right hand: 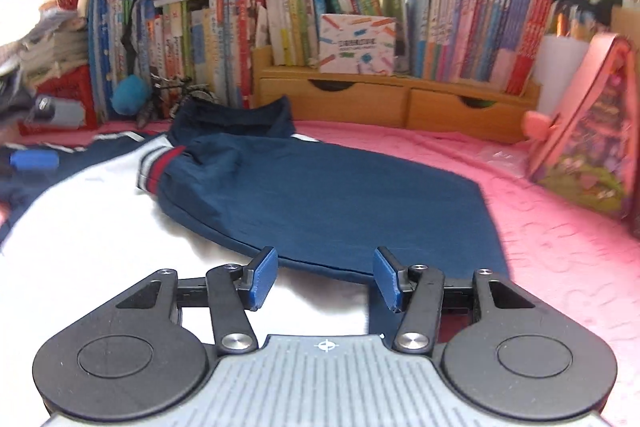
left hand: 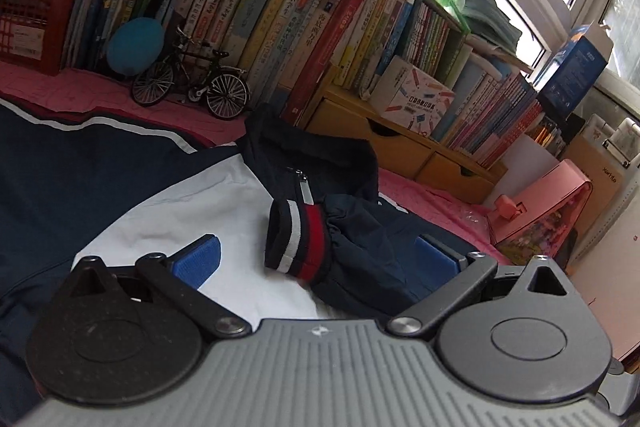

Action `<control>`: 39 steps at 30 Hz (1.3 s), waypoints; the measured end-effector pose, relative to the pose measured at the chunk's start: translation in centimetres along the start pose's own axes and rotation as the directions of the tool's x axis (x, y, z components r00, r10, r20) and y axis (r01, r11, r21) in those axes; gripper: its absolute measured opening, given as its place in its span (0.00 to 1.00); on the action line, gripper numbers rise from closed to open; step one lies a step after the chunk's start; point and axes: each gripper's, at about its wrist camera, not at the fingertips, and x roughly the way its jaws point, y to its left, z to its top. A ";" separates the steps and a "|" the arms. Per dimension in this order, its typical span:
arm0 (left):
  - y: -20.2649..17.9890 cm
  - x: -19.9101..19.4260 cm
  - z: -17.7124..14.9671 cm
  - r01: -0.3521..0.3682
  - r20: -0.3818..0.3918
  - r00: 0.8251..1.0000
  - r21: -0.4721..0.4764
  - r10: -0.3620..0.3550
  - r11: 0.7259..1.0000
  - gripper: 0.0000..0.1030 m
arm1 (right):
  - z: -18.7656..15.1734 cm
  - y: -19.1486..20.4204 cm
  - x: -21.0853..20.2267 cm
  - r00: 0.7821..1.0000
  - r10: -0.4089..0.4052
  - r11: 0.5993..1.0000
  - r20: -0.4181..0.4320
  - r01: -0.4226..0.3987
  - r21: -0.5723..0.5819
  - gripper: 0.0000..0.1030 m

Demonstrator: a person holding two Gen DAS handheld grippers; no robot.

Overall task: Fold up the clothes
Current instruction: 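Lift and carry the sleeve across the jacket front with the right gripper, then grasp the striped cuff with the left gripper while the right gripper releases the sleeve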

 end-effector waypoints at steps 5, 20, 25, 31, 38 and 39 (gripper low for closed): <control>0.1 7.0 0.2 -0.070 -0.103 0.993 -0.064 0.063 0.996 1.00 | -2.2 -0.5 -0.8 0.997 -0.080 0.990 0.021 0.082 -0.117 0.69; -1.2 7.5 -0.5 -0.047 -0.022 0.999 -0.146 0.044 0.988 0.89 | -4.0 -1.1 0.2 0.998 -0.059 0.994 -0.021 0.057 -0.093 0.76; -4.0 7.8 -1.1 -0.163 0.013 0.986 -0.028 0.164 0.986 0.32 | -4.1 -0.8 0.5 0.997 -0.074 0.992 -0.026 0.071 -0.109 0.80; -4.3 5.0 -0.9 -0.230 0.136 0.965 0.038 0.223 0.972 0.18 | -4.1 -1.1 0.9 0.997 -0.068 0.994 -0.048 0.063 -0.092 0.82; -2.8 3.0 -0.2 -0.307 0.204 0.936 0.072 0.287 0.949 0.17 | -4.2 -0.6 1.1 0.995 -0.087 0.989 -0.046 0.081 -0.122 0.83; -2.3 2.9 -0.1 -0.307 0.197 0.937 0.066 0.289 0.949 0.17 | -4.2 -0.6 1.1 0.995 -0.089 0.989 -0.046 0.083 -0.124 0.83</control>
